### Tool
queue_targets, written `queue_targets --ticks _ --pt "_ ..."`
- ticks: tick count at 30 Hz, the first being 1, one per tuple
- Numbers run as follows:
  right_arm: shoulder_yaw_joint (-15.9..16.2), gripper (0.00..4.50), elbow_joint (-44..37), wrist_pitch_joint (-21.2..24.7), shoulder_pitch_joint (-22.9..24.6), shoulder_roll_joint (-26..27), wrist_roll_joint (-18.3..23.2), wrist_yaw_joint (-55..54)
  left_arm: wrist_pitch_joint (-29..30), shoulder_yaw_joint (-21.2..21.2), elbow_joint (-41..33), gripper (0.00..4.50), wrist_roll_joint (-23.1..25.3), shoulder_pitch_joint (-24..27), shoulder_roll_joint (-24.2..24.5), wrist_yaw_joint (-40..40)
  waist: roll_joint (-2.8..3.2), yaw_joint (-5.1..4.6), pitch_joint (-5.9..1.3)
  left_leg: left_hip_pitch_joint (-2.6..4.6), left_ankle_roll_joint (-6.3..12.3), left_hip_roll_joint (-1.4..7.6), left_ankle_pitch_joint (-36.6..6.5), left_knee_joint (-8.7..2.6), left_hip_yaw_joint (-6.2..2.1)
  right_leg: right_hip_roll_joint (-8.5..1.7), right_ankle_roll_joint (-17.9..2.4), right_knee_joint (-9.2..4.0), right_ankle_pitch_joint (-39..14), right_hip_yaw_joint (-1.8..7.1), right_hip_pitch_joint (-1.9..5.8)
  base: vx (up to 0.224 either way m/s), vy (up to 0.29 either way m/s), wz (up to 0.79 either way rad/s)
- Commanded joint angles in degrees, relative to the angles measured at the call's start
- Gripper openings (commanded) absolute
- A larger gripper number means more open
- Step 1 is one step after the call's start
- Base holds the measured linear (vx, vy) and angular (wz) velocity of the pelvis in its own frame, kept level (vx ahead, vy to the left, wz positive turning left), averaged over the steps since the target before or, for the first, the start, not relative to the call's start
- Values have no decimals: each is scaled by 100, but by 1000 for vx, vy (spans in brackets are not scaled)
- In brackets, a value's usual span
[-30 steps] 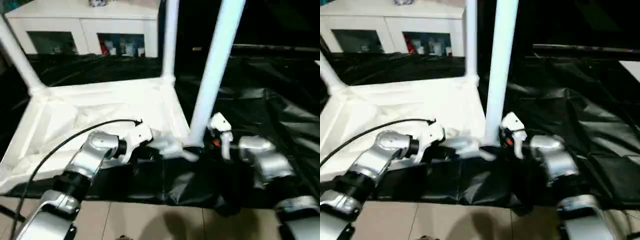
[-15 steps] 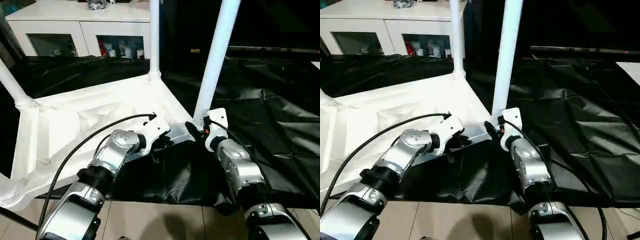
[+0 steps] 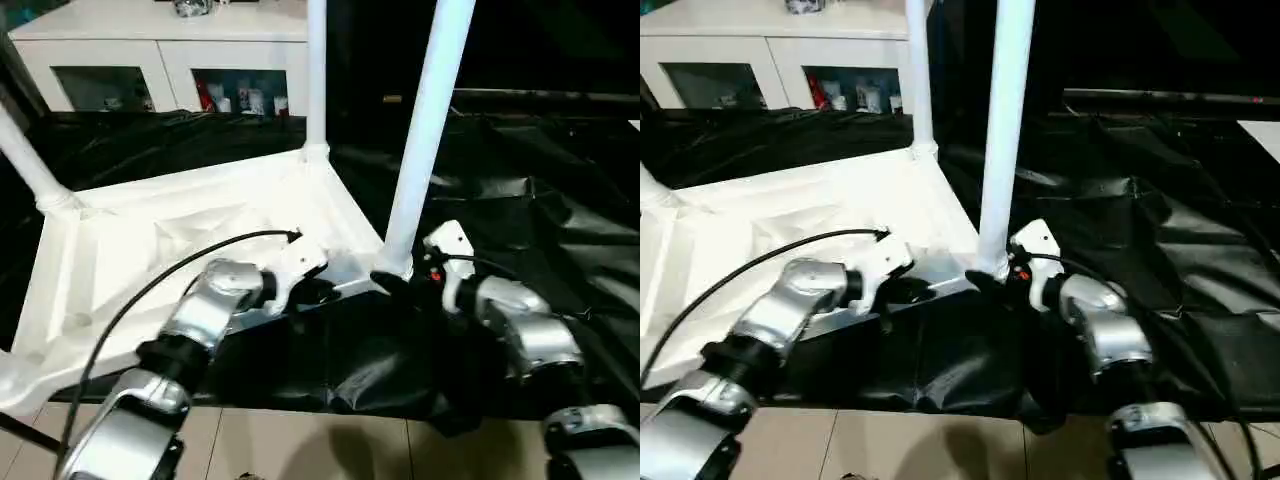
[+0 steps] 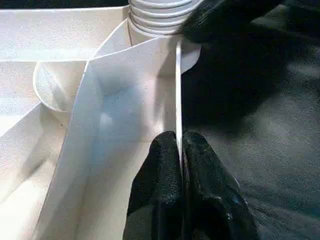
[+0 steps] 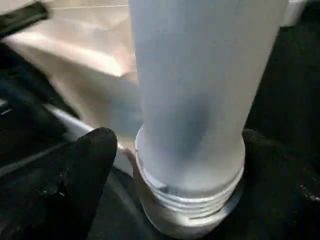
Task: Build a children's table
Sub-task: Rotate leg to tighten
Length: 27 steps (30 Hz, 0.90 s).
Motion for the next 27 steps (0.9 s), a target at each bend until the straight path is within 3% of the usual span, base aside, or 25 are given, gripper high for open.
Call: queue_targets --ticks 1,5,7,9,10,23,27 --pt "226 406 -255 28 -168 -30 168 607 -135 -8 -285 0 -488 120 -113 -515 -130 34 -388 67 533 94 -1311 -286 -21 -147 -1393 -353 -1103 136 304 0 0 0" --pt "299 406 -197 57 -212 -148 184 932 -133 40 -361 0 -567 180 -22 -654 -119 67 -369 111 383 118 -1581 -317 -23 -155 -1321 -392 -1575 150 262 0 0 0" --pt "302 406 -168 72 -230 -158 183 1020 -136 74 -381 0 -603 201 -10 -703 -153 77 -362 107 334 113 -1648 -328 -24 -156 -1259 -404 -1682 151 266 0 0 0" --pt "314 406 -129 106 -246 -159 169 1095 -156 103 -386 0 -615 222 -4 -719 -142 85 -366 103 310 113 -1627 -330 -30 -167 -1224 -400 -1706 156 267 0 0 0" --pt "328 381 -112 108 -249 -158 153 1113 -159 109 -378 0 -609 225 -3 -715 -151 88 -370 102 311 112 -1585 -328 -31 -165 -1215 -393 -1674 157 266 0 0 0" --pt "466 272 136 -78 -272 -215 -73 1095 -199 192 -269 0 -558 229 -28 -662 -157 106 -373 100 336 106 -1504 -317 -25 -164 -1189 -396 -1674 155 261 0 0 0" --pt "521 266 159 -182 -225 -197 -124 1093 -227 192 -252 0 -524 243 -32 -632 -163 104 -373 94 340 106 -1493 -317 -27 -162 -1184 -394 -1672 154 261 0 0 0"
